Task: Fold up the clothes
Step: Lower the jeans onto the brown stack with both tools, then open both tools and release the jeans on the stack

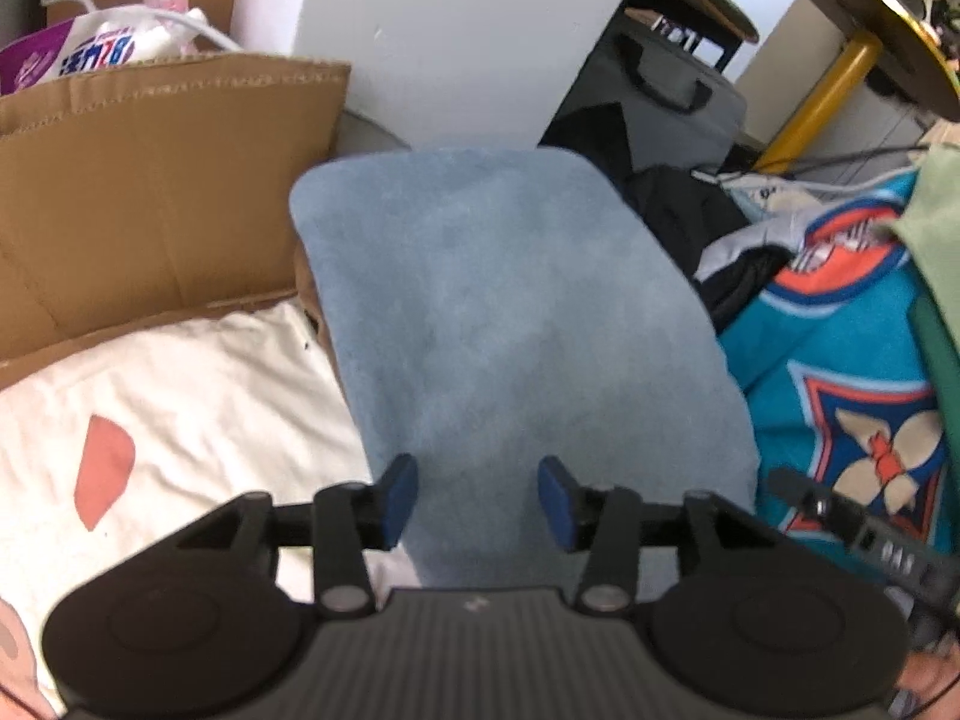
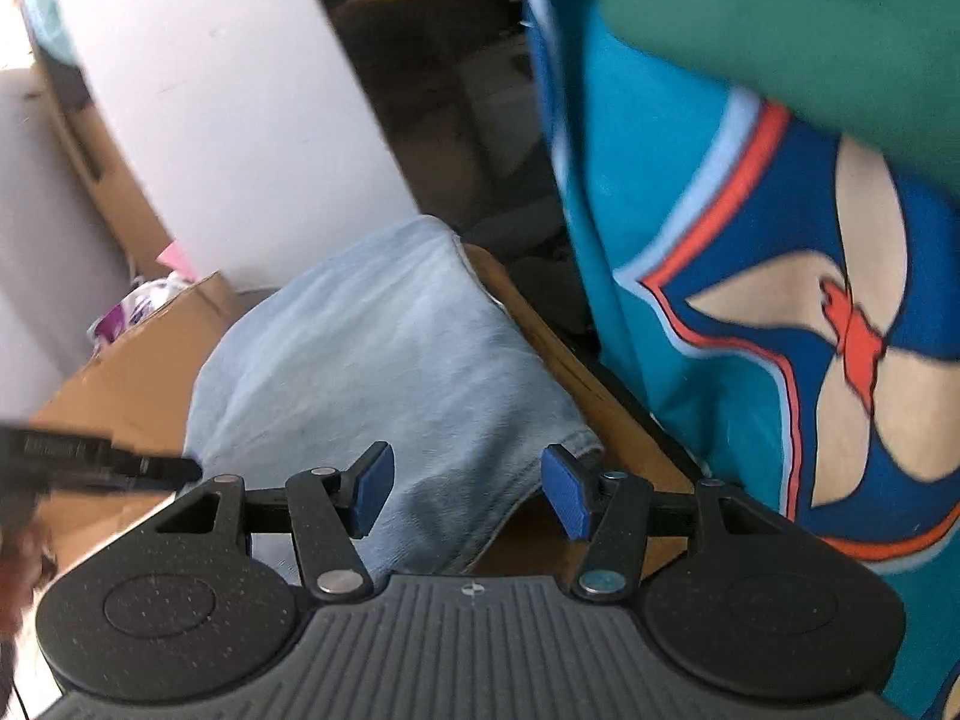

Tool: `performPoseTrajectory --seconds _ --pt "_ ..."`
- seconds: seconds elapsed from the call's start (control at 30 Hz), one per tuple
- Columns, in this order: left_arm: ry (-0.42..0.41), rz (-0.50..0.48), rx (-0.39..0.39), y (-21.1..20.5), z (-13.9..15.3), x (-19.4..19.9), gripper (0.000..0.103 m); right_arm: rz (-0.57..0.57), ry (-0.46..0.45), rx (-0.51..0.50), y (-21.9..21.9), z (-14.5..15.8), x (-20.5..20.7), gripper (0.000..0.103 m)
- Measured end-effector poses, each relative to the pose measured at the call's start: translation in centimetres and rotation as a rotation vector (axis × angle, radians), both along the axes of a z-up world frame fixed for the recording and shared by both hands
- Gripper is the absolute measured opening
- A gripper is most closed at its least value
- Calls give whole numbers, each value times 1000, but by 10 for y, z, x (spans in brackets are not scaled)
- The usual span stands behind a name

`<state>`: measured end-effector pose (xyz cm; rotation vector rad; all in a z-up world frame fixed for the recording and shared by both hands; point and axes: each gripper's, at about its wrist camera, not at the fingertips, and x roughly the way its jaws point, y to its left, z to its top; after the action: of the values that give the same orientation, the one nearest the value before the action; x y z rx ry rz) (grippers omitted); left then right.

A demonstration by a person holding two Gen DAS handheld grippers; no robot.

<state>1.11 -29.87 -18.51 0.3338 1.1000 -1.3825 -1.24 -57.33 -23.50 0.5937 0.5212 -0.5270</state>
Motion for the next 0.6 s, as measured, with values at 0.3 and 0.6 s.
performPoseTrajectory --seconds 0.3,0.6 --pt "178 24 63 28 -32 11 55 -95 -113 296 -18 -43 -9 65" --pt "256 -31 92 32 -29 18 19 -81 -216 448 -16 -64 -22 27"
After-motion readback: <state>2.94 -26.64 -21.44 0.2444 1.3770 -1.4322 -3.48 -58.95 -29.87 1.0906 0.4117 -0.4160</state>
